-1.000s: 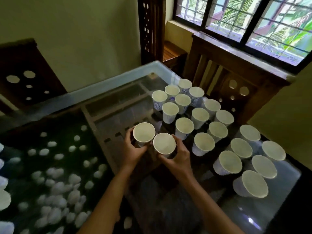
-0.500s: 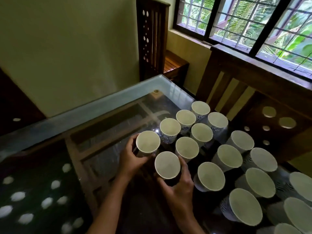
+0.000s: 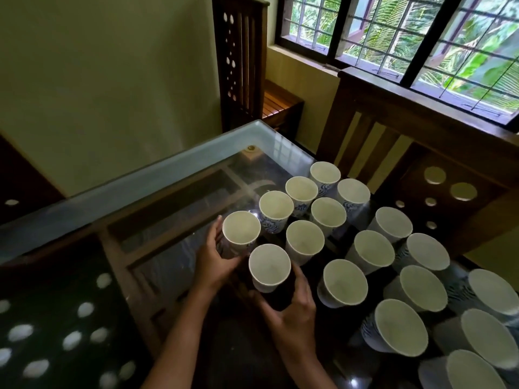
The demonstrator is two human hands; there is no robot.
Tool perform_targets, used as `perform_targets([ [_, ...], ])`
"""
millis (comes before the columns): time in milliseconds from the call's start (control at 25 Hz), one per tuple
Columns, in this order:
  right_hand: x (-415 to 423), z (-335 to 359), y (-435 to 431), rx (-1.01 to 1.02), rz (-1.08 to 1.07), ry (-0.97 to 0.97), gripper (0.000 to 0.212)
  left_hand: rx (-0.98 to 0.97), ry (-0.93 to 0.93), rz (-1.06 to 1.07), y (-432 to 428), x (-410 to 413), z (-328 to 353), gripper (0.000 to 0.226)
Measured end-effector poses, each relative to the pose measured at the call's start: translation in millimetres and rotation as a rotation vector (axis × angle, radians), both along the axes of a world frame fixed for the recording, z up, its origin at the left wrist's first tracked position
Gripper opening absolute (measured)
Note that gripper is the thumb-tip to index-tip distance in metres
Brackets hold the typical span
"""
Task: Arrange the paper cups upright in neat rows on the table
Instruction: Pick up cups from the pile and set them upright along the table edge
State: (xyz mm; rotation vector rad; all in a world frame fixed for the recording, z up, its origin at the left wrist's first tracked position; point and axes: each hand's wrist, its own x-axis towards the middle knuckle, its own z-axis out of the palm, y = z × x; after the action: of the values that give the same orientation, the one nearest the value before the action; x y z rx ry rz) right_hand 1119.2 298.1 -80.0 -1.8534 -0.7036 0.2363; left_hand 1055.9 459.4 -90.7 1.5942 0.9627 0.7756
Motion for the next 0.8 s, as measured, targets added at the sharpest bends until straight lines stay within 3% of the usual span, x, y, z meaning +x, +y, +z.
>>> perform_targets([
  [280,-14.8,35.4,-63.6,-0.14,0.16,-0.039,0.077,-0.032,0.146,0.11,-78.5,-57.3,40.1,0.077],
  [600,-71.6,98.4,-183.5,-0.258,0.648,-0.258,0.065,0.372,0.454,0.117,-271.8,-187.6,120.6,0.062],
  [800,-143.7,116.5,-256.9,-0.164,0.849,-0.357,0.059,0.426,0.498,0.243,-381.3,-306.5,137.5,0.058],
])
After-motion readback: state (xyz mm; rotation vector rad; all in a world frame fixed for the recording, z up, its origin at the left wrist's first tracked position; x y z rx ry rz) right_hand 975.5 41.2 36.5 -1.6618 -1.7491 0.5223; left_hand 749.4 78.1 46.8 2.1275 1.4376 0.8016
